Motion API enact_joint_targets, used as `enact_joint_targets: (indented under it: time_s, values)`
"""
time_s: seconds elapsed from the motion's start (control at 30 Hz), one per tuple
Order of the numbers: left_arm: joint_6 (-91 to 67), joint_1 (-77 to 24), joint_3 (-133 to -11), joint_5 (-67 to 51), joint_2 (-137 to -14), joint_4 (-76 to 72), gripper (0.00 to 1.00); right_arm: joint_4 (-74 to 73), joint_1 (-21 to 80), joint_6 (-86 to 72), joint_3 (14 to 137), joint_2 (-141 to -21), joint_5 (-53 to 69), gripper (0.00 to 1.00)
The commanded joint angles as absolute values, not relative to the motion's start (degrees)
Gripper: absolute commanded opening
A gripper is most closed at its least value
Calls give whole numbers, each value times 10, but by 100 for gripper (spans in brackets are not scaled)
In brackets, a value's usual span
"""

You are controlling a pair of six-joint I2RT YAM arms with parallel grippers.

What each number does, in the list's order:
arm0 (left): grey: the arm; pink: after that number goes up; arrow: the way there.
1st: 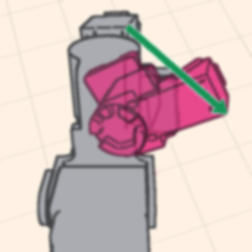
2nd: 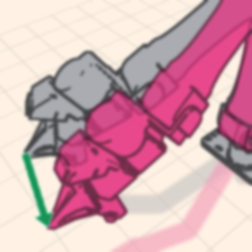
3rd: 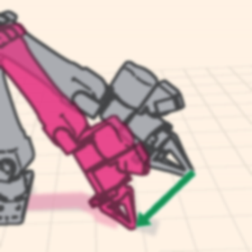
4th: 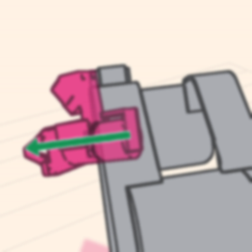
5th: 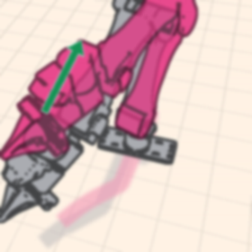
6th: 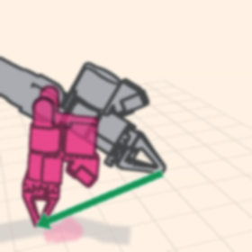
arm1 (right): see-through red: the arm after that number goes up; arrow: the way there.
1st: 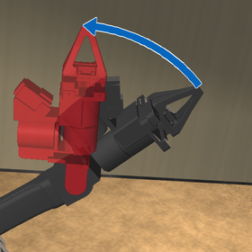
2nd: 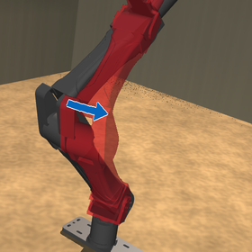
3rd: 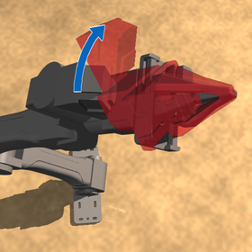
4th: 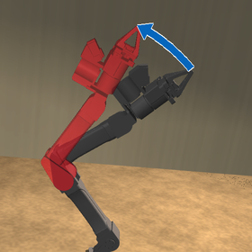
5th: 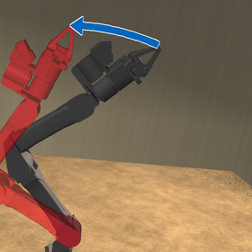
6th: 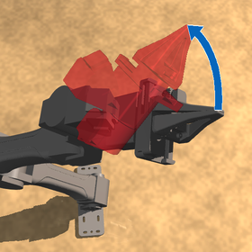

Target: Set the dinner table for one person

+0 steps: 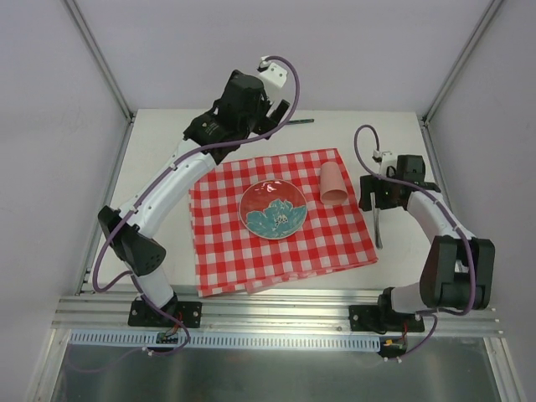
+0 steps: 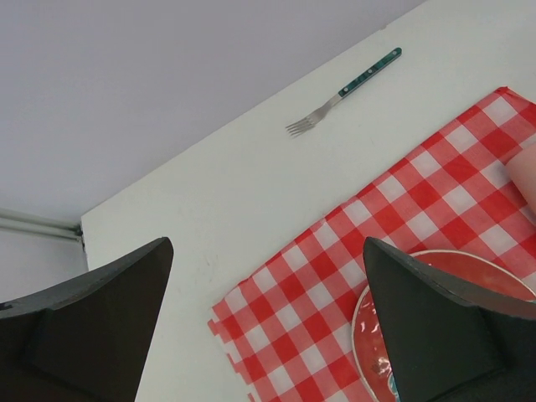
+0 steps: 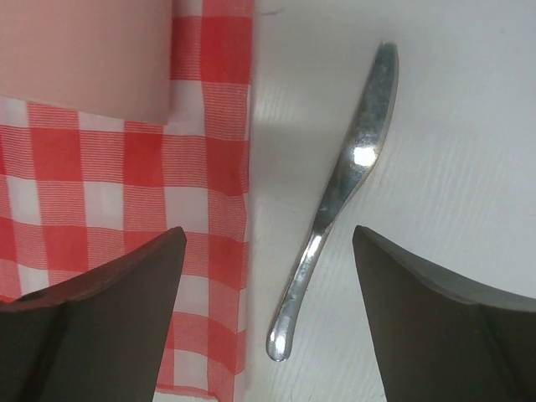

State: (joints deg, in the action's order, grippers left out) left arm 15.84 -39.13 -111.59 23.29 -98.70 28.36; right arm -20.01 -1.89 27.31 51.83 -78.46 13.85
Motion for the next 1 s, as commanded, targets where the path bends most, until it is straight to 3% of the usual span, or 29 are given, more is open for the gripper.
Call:
enact_joint_targets:
  time_s: [0.0,0.4,0.7,0.97]
  values:
    - [156,-388,-1114,251,-969,267,99,-200,-34,288,536,-821,139,84]
    - [149,-388,-1119,242,-987,267,99,-242,-60,283,650,-969,98,71]
    - [146,-388,-1126,240,-998,267,99,-262,-60,283,684,-1015,98,69]
    - [145,-388,-1135,240,-1007,266,99,-282,-60,284,707,-1059,93,59]
